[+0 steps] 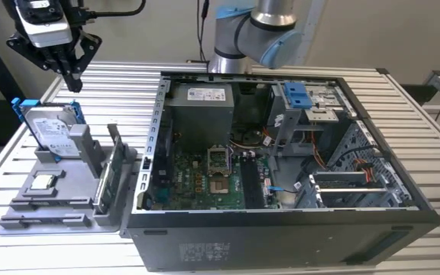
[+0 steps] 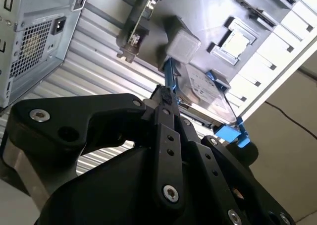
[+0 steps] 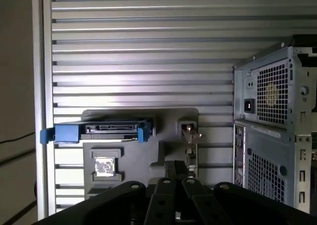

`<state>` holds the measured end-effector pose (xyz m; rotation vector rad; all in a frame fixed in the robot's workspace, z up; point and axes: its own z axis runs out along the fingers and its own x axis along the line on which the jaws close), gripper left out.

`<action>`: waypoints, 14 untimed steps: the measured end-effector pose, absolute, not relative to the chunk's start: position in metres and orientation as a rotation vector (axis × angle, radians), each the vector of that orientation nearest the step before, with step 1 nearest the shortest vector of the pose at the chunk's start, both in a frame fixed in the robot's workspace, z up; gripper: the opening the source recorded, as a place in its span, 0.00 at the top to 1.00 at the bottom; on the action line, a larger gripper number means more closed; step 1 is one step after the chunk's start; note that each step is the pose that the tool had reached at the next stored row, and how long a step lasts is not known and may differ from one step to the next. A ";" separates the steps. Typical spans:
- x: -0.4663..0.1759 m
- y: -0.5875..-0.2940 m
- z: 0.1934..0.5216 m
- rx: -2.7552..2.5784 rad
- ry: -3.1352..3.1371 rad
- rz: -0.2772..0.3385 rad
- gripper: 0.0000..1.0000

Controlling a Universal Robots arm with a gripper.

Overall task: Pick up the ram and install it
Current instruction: 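Reach for the ram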

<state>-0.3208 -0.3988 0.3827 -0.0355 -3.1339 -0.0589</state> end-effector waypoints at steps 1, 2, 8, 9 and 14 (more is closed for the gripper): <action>-0.322 -0.399 0.383 -0.032 -3.128 -0.059 0.89; -0.323 -0.399 0.382 -0.029 -3.122 -0.058 0.89; -0.336 -0.399 0.381 -0.014 -3.114 -0.058 0.89; -0.339 -0.399 0.381 -0.010 -3.114 -0.058 0.89; -0.352 -0.399 0.380 0.010 -3.114 -0.058 0.89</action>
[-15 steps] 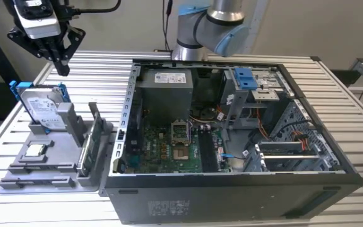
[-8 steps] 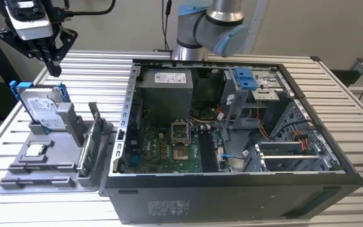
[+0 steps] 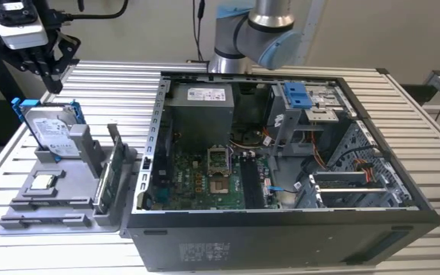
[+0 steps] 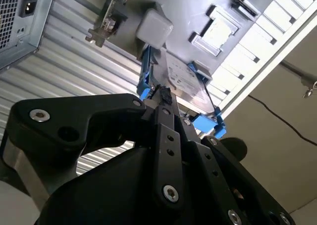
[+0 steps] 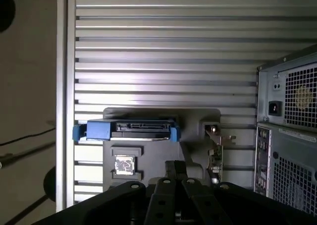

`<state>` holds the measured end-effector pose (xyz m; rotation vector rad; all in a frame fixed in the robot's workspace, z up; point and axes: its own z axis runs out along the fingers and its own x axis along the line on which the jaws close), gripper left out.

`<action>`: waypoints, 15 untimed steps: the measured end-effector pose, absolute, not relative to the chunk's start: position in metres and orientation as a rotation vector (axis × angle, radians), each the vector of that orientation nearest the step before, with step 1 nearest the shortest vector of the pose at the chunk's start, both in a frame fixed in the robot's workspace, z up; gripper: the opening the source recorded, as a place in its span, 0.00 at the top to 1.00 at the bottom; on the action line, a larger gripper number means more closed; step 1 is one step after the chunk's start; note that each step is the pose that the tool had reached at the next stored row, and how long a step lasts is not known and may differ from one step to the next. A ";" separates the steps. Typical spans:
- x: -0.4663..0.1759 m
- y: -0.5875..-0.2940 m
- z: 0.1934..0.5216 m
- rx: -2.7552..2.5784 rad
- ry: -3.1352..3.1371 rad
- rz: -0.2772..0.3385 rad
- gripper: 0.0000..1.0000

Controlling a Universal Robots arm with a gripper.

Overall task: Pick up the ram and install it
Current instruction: 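Reach for the ram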

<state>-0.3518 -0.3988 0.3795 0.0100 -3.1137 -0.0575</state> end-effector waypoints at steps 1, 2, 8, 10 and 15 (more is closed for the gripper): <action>-0.355 -0.399 0.379 0.014 -3.114 -0.058 0.89; -0.357 -0.399 0.379 0.017 -3.114 -0.057 0.89; -0.371 -0.399 0.376 0.037 -3.113 -0.057 0.89; -0.374 -0.399 0.376 0.041 -3.113 -0.057 0.89; -0.376 -0.399 0.376 0.043 -3.113 -0.057 0.89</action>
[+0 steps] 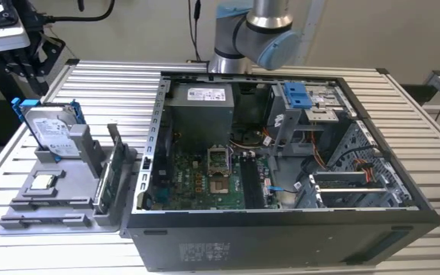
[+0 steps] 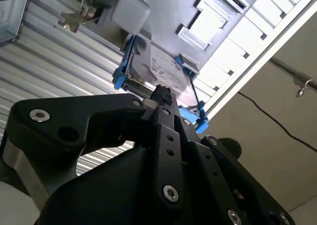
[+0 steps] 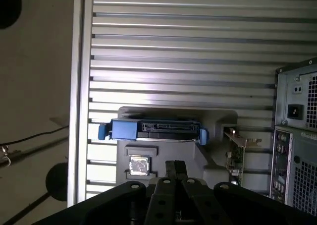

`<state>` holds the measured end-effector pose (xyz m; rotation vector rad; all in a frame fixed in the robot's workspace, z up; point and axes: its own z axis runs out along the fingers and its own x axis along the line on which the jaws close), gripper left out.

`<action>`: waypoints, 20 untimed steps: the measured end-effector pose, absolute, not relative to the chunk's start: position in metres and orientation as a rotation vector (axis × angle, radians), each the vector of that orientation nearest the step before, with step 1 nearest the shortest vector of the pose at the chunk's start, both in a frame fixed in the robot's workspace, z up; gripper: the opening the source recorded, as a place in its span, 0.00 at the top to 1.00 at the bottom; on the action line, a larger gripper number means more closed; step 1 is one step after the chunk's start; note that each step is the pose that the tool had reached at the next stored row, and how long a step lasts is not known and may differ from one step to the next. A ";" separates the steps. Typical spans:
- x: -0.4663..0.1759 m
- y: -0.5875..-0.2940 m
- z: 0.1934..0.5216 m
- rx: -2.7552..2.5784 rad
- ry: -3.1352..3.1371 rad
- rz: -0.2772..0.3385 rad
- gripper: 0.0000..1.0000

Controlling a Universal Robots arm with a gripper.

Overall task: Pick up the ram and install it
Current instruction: 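Reach for the ram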

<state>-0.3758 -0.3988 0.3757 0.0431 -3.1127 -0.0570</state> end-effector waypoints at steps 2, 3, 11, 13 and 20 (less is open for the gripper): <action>-0.377 -0.399 0.376 0.043 -3.113 -0.057 0.89; -0.378 -0.400 0.375 0.043 -3.113 -0.057 0.89; -0.385 -0.412 0.375 0.043 -3.113 -0.057 0.89; -0.385 -0.417 0.374 0.043 -3.113 -0.057 0.89; -0.385 -0.445 0.374 0.043 -3.113 -0.057 0.89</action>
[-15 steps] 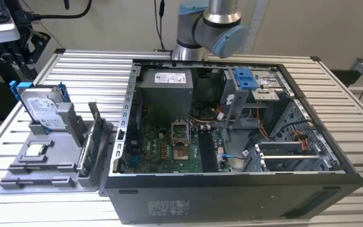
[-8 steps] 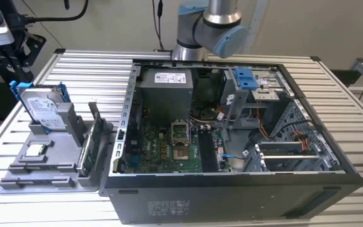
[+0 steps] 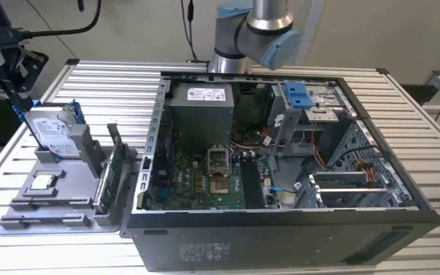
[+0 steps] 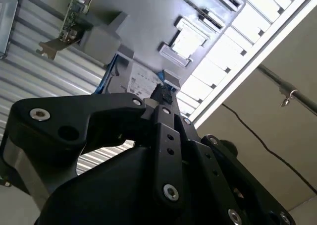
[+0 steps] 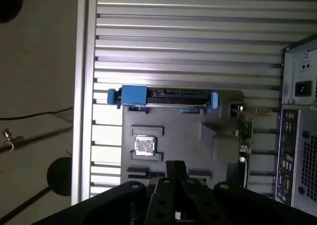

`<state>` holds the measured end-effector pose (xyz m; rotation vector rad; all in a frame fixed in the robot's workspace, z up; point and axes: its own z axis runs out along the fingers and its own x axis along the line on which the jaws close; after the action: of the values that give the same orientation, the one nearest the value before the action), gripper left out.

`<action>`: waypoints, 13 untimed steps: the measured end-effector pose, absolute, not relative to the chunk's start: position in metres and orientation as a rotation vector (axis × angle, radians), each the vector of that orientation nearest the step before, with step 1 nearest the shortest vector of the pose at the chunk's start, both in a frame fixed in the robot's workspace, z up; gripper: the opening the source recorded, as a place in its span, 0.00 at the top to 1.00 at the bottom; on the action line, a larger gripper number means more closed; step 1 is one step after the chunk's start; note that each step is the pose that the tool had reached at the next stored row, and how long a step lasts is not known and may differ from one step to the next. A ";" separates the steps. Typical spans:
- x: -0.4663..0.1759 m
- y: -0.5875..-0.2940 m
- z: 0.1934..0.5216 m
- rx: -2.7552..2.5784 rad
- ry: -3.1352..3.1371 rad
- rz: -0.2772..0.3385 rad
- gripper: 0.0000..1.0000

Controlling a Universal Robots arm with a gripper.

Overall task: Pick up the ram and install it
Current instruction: 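Reach for the ram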

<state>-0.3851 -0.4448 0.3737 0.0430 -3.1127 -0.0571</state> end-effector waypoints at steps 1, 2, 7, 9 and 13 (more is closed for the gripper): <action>-0.385 -0.449 0.374 0.043 -3.113 -0.057 0.89; -0.385 -0.454 0.373 0.043 -3.113 -0.057 0.89; -0.385 -0.477 0.373 0.043 -3.113 -0.057 0.89; -0.385 -0.486 0.372 0.043 -3.113 -0.057 0.89; -0.385 -0.504 0.372 0.043 -3.113 -0.057 0.89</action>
<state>-0.3849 -0.5041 0.3720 0.0429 -3.1127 -0.0571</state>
